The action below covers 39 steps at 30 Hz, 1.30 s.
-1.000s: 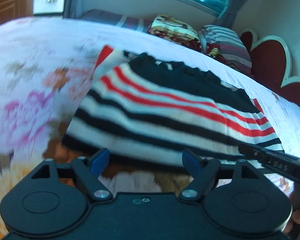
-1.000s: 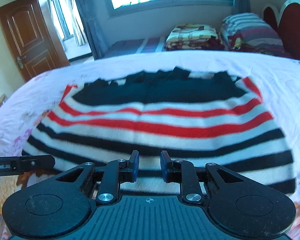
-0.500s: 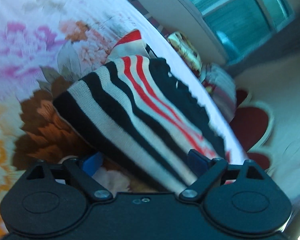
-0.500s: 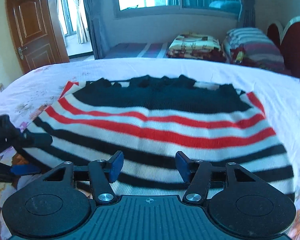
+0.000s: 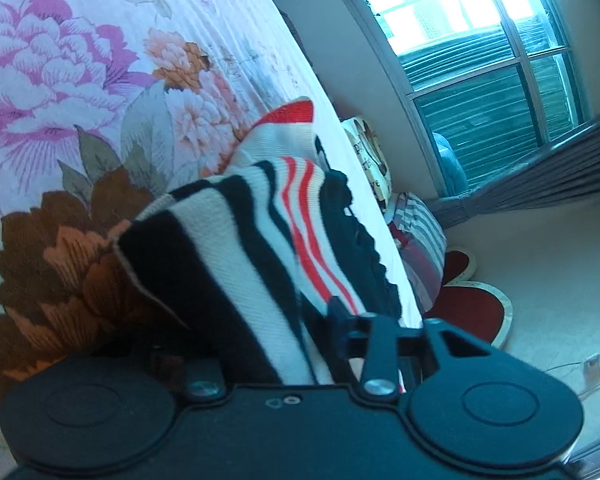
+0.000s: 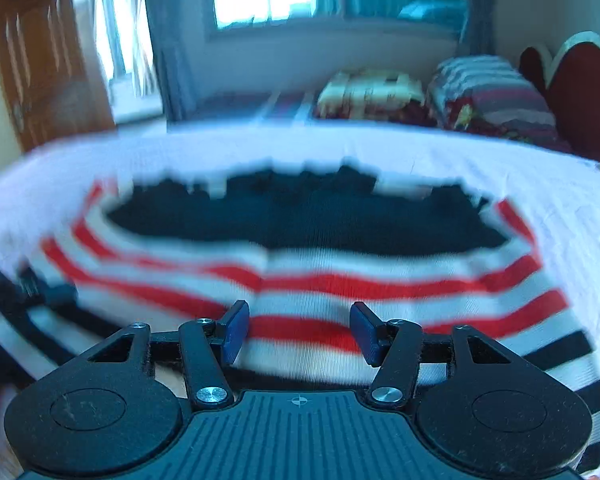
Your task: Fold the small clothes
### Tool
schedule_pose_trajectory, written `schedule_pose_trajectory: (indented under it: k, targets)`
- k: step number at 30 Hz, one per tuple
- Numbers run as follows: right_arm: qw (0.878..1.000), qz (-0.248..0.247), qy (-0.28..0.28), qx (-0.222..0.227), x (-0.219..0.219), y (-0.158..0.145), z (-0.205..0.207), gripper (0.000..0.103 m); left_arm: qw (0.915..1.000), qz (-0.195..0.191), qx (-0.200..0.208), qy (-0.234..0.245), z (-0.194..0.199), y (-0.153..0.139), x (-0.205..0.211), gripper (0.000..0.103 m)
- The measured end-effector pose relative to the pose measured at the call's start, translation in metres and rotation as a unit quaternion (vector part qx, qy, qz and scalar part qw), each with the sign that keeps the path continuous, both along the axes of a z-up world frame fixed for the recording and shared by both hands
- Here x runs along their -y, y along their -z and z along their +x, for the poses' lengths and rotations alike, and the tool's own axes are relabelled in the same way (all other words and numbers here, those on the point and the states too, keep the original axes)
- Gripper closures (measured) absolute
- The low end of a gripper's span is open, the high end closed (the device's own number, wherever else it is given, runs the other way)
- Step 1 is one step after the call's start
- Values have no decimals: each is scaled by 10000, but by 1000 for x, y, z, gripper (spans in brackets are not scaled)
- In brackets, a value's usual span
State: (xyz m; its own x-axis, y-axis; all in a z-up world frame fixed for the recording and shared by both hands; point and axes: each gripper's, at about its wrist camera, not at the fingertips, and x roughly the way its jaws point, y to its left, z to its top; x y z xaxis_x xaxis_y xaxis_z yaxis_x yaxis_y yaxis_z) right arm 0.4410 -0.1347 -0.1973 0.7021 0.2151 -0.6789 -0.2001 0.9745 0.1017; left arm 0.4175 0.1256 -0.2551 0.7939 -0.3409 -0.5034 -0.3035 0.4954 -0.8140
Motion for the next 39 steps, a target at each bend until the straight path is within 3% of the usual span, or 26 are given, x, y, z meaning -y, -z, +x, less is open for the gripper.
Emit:
schedule_pose_trajectory:
  k: [2, 10, 17, 21, 25, 29, 32, 36, 38, 39]
  targets:
    - [9992, -281, -83, 258, -6, 6, -9, 46, 10000, 16, -15, -19, 1, 0, 0, 73]
    - [9987, -274, -77, 412, -6, 14, -14, 46, 9976, 557, 366, 187, -1, -24, 7, 81]
    - [9990, -130, -23, 438, -1, 13, -16, 46, 9820, 1352, 1063, 784, 9, -74, 40, 84]
    - [9991, 20, 9, 413, 5, 11, -15, 46, 9577, 1899, 1542, 1516, 24, -107, 83, 84]
    - [9974, 376, 399, 471, 36, -3, -22, 46, 9255, 2226, 1923, 2387, 34, -124, 139, 83]
    - [9929, 462, 1009, 435, 87, -9, -41, 46, 8902, 2352, 1939, 3384, 35, -110, 199, 84]
    - [9903, 475, 1274, 293, 120, -7, -60, 46, 8746, 2498, 1597, 3835, 35, -85, 230, 84]
    - [9885, 562, 1389, 195, 148, -14, -88, 46, 8646, 2613, 1347, 4075, 29, -70, 240, 71]
    - [9879, 596, 1427, 133, 158, -18, -99, 46, 8570, 2694, 1432, 4153, 21, -77, 236, 53]
    - [9870, 720, 1439, 73, 163, -21, -104, 46, 8558, 2659, 1472, 4187, 16, -81, 234, 37]
